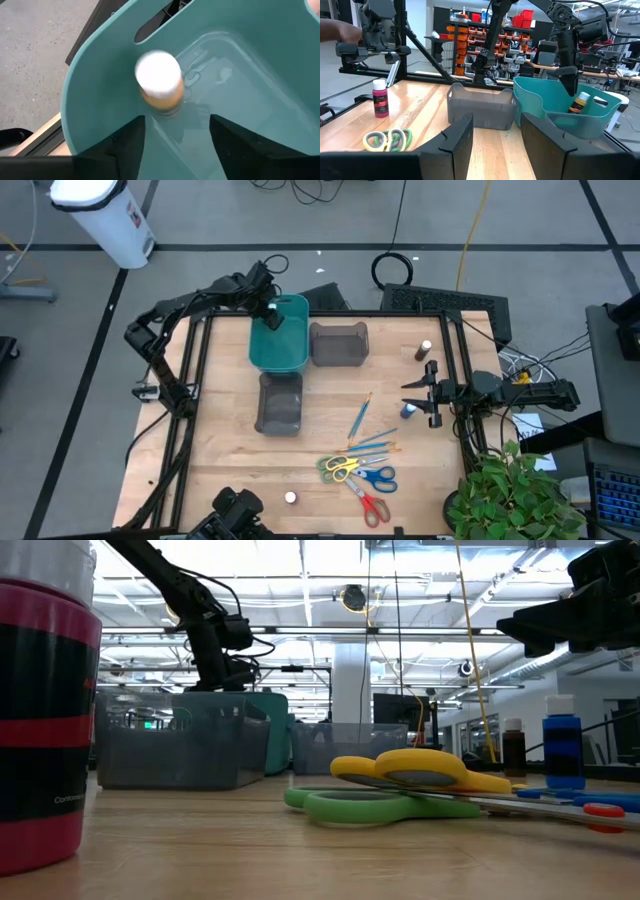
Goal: Pick & Place Paint Supplies
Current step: Put the yellow paint bottle into the blue bin
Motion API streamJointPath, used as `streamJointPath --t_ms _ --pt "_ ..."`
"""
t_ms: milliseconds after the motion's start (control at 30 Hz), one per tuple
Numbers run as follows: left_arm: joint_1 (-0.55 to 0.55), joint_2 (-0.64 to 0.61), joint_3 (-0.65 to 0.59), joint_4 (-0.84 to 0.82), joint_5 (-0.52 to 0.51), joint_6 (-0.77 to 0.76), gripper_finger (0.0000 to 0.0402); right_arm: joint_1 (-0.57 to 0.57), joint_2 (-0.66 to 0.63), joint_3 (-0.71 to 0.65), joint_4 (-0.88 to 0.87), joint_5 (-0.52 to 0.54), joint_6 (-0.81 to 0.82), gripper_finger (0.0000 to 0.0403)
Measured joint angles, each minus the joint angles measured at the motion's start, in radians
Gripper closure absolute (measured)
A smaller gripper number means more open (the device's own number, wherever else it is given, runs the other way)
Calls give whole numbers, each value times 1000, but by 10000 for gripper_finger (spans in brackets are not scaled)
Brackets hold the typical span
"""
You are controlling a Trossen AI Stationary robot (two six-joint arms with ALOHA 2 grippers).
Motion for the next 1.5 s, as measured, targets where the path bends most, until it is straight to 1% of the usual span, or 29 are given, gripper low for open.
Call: streamJointPath --t_ms 100,233,533,1067,1167,1300,1400,1500 --pt "0 0 0 3 0 0 157 0 0 0 0 0 0 248" --pt "0 0 4 6 0 3 153 0 0 0 0 0 0 248" --pt "-6 -1 42 4 0 0 152 0 0 0 0 0 0 248" --pt "-39 -9 44 5 -11 2 151 0 0 0 0 0 0 248" --pt "-50 -9 44 17 -11 60 151 0 0 0 0 0 0 248" --pt "-71 -9 31 93 -10 139 151 0 0 0 0 0 0 248" --pt "-85 17 29 129 -20 183 151 0 0 0 0 0 0 248" --pt "-85 65 28 127 -19 234 151 0 0 0 0 0 0 248"
